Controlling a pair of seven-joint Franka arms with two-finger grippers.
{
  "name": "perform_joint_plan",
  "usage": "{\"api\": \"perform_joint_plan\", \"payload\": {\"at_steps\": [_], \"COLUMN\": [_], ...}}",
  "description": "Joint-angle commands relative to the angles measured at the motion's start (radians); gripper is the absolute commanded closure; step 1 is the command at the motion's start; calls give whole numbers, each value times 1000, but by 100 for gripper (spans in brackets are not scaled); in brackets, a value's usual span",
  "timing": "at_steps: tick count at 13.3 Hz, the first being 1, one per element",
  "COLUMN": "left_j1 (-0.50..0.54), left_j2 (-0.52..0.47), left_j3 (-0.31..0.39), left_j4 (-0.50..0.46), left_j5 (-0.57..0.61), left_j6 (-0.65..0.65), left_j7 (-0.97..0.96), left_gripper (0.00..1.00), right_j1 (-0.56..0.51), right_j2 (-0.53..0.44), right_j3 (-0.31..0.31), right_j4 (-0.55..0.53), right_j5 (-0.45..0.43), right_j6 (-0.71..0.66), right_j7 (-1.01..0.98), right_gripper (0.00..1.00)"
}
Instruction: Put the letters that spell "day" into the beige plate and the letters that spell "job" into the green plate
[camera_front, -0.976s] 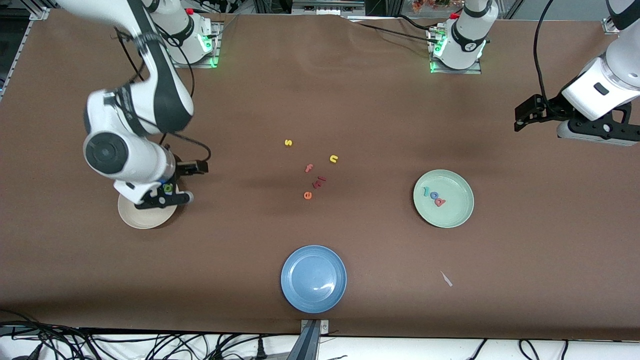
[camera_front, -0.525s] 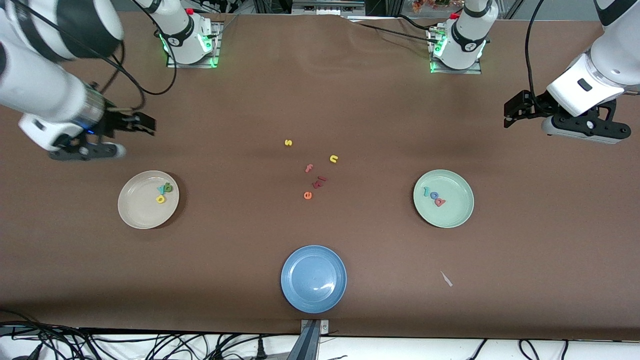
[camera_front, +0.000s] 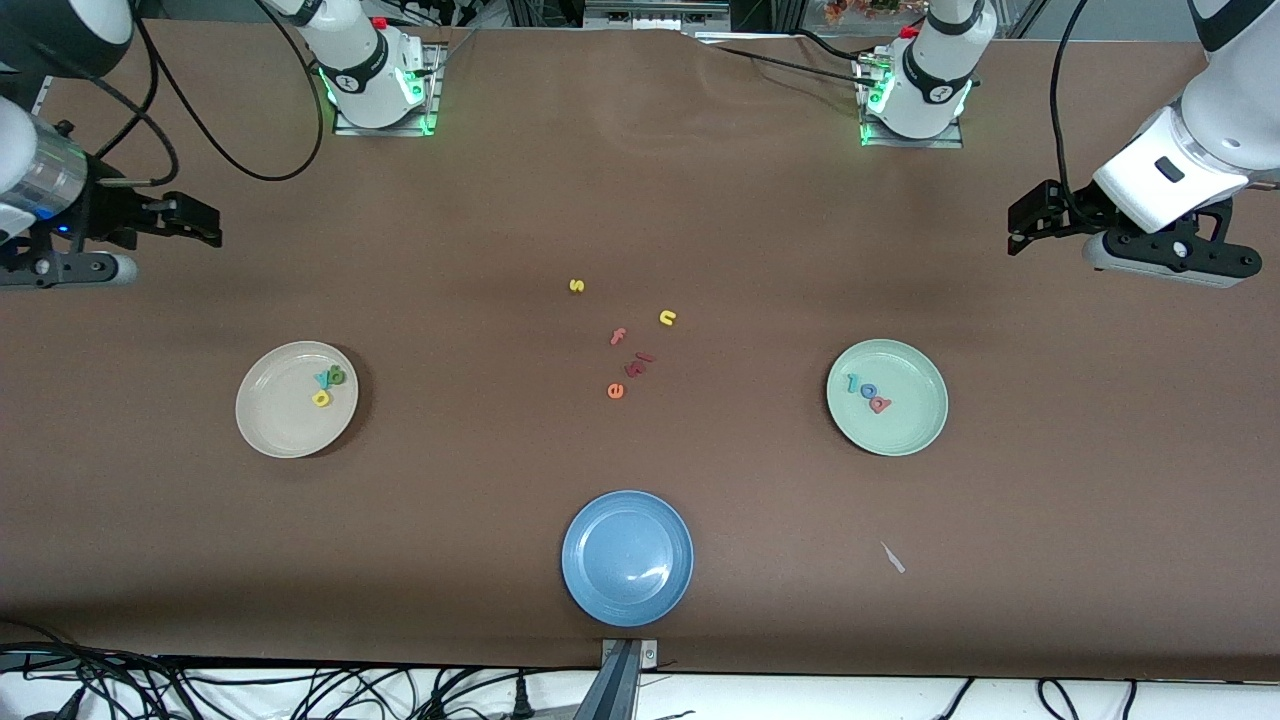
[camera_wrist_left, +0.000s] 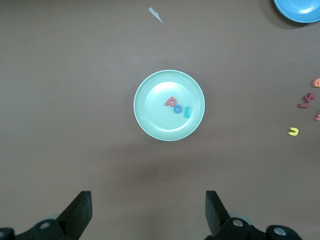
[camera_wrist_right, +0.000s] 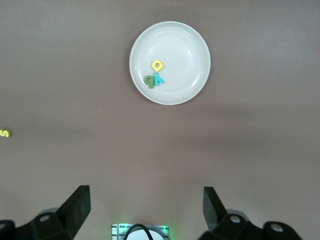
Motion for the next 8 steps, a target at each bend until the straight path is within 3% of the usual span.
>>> {"api": "perform_joint_plan", "payload": {"at_steps": [1, 8], "left_j1": [-6, -6], "left_j2": [-6, -6], "left_j3": [-1, -1], "left_j4": [13, 13], "left_j5": [21, 21], "left_j6": [-21, -21], "left_j7": [-14, -14], "left_gripper": [0, 0], "right_j1": [-8, -5], "right_j2": [-6, 0], "right_j3": [-7, -7], "right_j4": [11, 17], "right_j5": [2, 8], "right_j6": [-20, -9], "right_j7": [-19, -12], "right_gripper": [0, 0]}}
